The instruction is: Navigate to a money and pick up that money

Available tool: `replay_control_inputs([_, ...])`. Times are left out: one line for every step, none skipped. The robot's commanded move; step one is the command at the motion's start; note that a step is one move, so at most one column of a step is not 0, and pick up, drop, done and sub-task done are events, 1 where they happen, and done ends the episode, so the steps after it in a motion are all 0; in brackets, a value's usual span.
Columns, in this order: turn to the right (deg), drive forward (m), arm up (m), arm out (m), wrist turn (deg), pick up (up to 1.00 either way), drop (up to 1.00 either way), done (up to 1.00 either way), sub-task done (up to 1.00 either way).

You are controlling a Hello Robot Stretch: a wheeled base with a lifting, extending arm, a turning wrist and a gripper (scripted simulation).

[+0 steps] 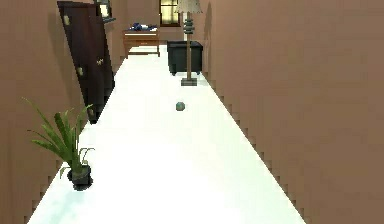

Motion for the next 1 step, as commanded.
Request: replay_control_inputs([0.0,0.00,-0.26,0.00,0.0,0.00,0.00,0.00,0.00])
